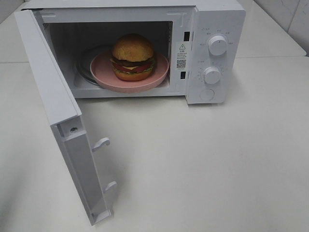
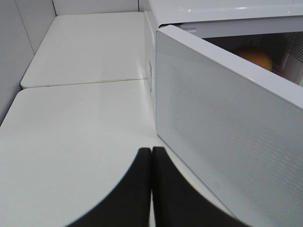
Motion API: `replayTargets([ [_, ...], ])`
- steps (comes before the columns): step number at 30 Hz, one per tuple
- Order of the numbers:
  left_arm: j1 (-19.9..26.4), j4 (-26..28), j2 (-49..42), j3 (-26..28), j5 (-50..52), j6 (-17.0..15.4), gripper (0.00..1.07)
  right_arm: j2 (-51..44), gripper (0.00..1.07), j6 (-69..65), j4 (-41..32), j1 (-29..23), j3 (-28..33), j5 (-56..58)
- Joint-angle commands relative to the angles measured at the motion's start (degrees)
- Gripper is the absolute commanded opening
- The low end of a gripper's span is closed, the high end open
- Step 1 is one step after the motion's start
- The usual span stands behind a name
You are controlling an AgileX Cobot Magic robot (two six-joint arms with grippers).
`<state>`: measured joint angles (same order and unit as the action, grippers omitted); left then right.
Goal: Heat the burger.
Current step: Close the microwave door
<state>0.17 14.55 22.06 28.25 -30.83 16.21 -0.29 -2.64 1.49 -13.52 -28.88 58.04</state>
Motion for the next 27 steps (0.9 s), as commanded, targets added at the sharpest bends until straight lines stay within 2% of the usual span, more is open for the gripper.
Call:
replayTargets([
  [1,0.06,1.60,2.29,-0.17,2.81,1.49,0.00,-1.49,0.52,0.29,-0.17,0.11,0.06,-0.69],
  [2,0.06,3.90,6.19,-0.17,5.56,4.07,0.00,-1.49,0.52,0.29,-0.17,0.11,0.06,-0.69],
  [3,0.06,3.90,6.19,-0.17,5.56,4.07,0.00,-1.49,0.52,0.29,-0.17,0.11,0.06,-0.69],
  [4,0.06,6.99,10.77,-0.17,8.42,7.33,0.00,-1.49,0.52,0.29,-0.17,0.11,0.06,-0.69],
  [5,0.06,8.31,13.06,-0.17,9.51,9.00,0.00,-1.49,0.52,0.29,-0.17,0.11,0.06,-0.69],
  [6,0.06,8.31,13.06,-0.17,9.51,9.00,0.00,-1.49,0.52,0.29,-0.17,0.11,0.06,-0.69],
  [8,0.06,17.02,21.60,-0.17,14.55,15.41,0.00,-1.49,0.52,0.29,-0.17,0.11,0.06,-0.69],
  [11,0.06,18.91,23.26,-0.17,15.47,16.84,0.00,-1.49,0.52,0.29,-0.17,0.11,0.06,-0.69],
  [12,0.06,23.20,27.16,-0.06,17.13,20.63,0.00,-1.49,0.52,0.23,-0.17,0.11,0.06,-0.69],
  [13,0.06,24.64,28.59,0.17,17.42,22.17,0.00,-1.49,0.52,0.23,-0.17,0.11,0.06,-0.69],
  [14,0.06,24.64,28.59,0.17,17.42,22.17,0.00,-1.49,0.52,0.23,-0.17,0.11,0.06,-0.69],
  [15,0.06,27.27,31.97,1.09,17.19,25.84,0.00,-1.49,0.52,0.23,-0.11,0.11,0.06,-0.69],
  [16,0.06,27.27,31.97,1.09,17.19,25.84,0.00,-1.49,0.52,0.23,-0.11,0.11,0.06,-0.69],
  [18,0.06,32.31,37.70,3.55,16.50,30.54,0.00,-1.49,0.52,0.23,-0.11,0.11,0.06,-0.69],
  [21,0.06,33.23,38.73,4.07,16.67,31.34,0.00,-1.49,0.52,0.23,-0.11,0.11,0.06,-0.69],
  [22,0.06,34.89,41.25,4.93,16.73,33.35,0.00,-1.49,0.52,0.23,-0.11,0.11,0.06,-0.69],
  [24,0.06,35.47,42.46,5.39,16.39,34.26,0.00,-1.49,0.52,0.23,-0.11,0.11,0.06,-0.69],
  [26,-2.58,36.04,45.78,6.82,16.56,37.53,0.00,-1.49,0.52,0.23,-0.11,0.11,0.06,-0.69],
  [27,-2.58,36.04,45.78,6.82,16.56,37.53,0.00,-1.49,0.52,0.23,-0.11,0.11,0.06,-0.69],
])
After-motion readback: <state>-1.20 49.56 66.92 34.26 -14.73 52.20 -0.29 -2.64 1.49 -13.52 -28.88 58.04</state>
